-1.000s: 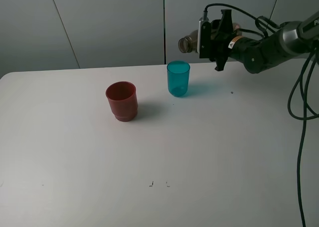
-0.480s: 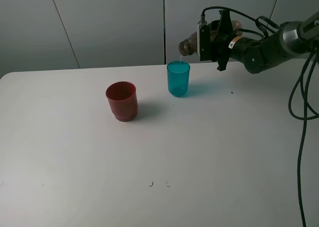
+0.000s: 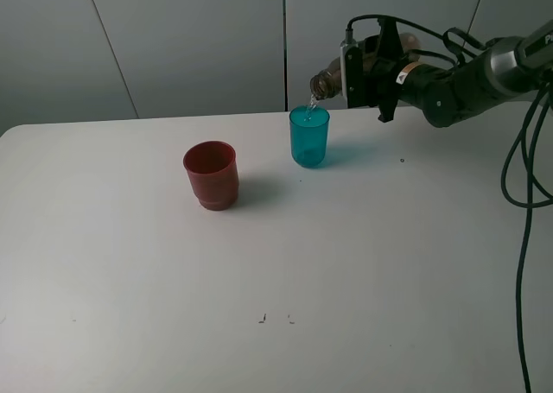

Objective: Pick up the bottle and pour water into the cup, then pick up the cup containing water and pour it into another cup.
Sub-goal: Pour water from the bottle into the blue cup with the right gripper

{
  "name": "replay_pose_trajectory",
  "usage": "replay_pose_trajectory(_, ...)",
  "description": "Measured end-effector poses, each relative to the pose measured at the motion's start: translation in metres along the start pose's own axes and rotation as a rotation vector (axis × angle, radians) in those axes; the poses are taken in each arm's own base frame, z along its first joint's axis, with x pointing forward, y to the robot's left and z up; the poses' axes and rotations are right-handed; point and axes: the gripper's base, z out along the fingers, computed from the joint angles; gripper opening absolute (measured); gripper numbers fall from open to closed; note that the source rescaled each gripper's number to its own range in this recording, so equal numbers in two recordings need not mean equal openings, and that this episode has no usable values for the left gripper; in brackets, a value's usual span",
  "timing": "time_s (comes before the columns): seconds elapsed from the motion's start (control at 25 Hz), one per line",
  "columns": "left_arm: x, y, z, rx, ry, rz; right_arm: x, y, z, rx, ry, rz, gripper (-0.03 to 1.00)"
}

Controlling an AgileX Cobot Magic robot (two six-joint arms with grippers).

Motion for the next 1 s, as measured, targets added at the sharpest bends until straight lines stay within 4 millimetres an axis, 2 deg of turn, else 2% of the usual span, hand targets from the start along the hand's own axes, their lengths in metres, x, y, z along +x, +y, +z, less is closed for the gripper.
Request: replay_pose_trajectory(1.0,0.0000,0.0000,0.0000,0.000,0.000,0.002,0.0021,-0.0008,0.0000,0.007,0.004,-0.078,0.03)
